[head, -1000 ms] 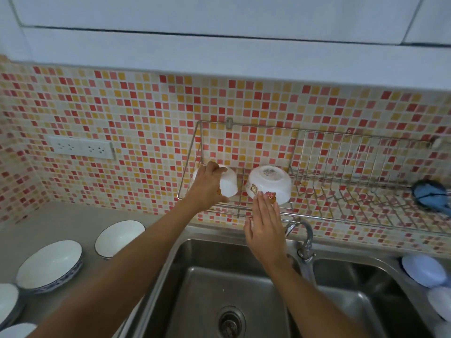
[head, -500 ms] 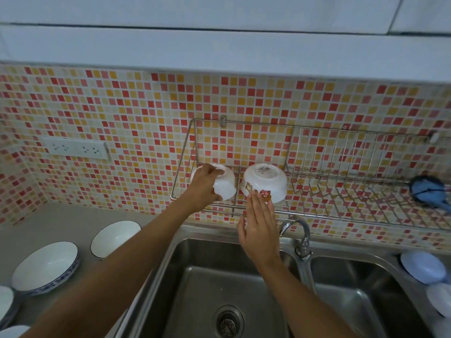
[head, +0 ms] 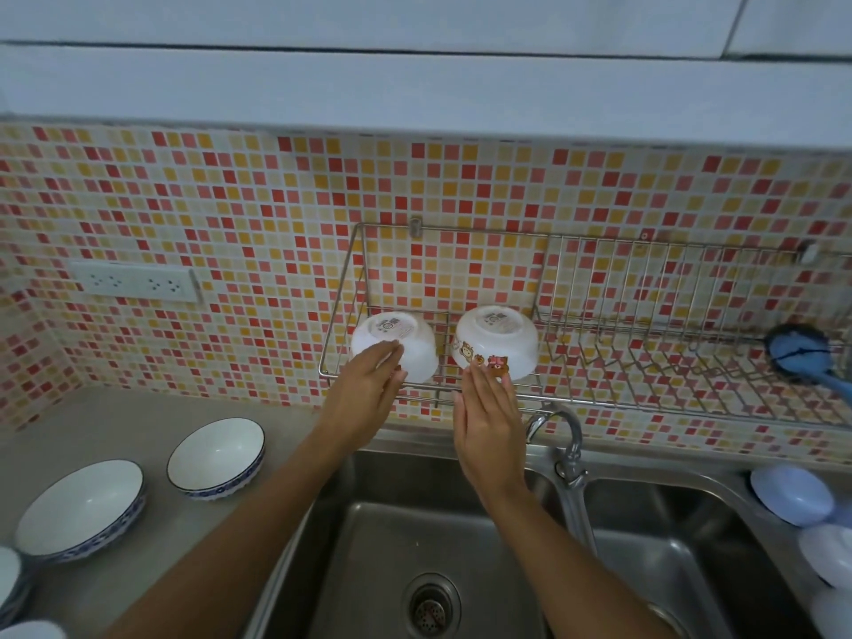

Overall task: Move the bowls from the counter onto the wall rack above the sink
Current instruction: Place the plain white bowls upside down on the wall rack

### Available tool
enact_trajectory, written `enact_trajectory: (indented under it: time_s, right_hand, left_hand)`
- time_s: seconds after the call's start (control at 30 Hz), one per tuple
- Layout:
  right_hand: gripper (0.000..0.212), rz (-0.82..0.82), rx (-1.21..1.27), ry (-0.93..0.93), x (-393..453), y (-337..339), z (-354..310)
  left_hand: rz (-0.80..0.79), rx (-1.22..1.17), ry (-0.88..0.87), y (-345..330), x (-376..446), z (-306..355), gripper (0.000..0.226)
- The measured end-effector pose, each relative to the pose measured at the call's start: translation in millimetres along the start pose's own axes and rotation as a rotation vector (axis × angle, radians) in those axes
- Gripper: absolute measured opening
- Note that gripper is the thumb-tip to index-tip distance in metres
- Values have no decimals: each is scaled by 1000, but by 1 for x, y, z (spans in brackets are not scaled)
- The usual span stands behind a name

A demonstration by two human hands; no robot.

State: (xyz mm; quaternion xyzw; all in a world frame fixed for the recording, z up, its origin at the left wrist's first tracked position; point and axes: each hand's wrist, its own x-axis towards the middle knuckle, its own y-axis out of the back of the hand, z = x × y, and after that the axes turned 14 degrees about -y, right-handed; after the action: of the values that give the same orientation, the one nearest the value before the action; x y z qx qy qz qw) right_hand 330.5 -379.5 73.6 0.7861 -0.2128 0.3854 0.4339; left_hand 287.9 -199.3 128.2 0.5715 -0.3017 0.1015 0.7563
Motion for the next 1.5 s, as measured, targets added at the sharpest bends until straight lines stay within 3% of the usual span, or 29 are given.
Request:
enact_trajectory:
  time_s: [0.27,0.43,0.6,0.7,0.77,0.83,0.97,1.13,1.27,1.5]
  right_hand:
    - [34,-8,41,-45,5,1,3]
    - [35,-50,84,-119,9,5,-2]
    - [46,-78,250,-439,2,17,-24]
    - [42,-127,422,-609,-25,16,-67]
    - [40,-277,512,-658,-64,9,-103]
    - [37,-530,518,-661,-115,-5,-139]
    - [33,-1025,496,-647,-195,-27,-222]
    - [46,-1400,377,-519,-242,-30,-315]
    - [59,-1505,318,-481,-268,-38,-350]
    - [37,-1532,278,-516,-291,-45,-377]
  left_hand:
    - [-160,3,-26,-6,20,-11,49]
    - [-224,121,-124,-7,13,-12,66]
    - [-176,5,-72,-5,-34,1,57]
    - [-214,-89,78,10,-96,-21,58]
    - [-236,-65,247,23,-153,-44,59]
    - [-208,-7,419,38,-214,-69,60]
    - [84,87,716,81,-311,-105,52]
    - [308,142,1058,127,-396,-132,28]
    - [218,10,1270,137,-437,-142,40]
    - [55,-216,1346,131,-471,-160,29]
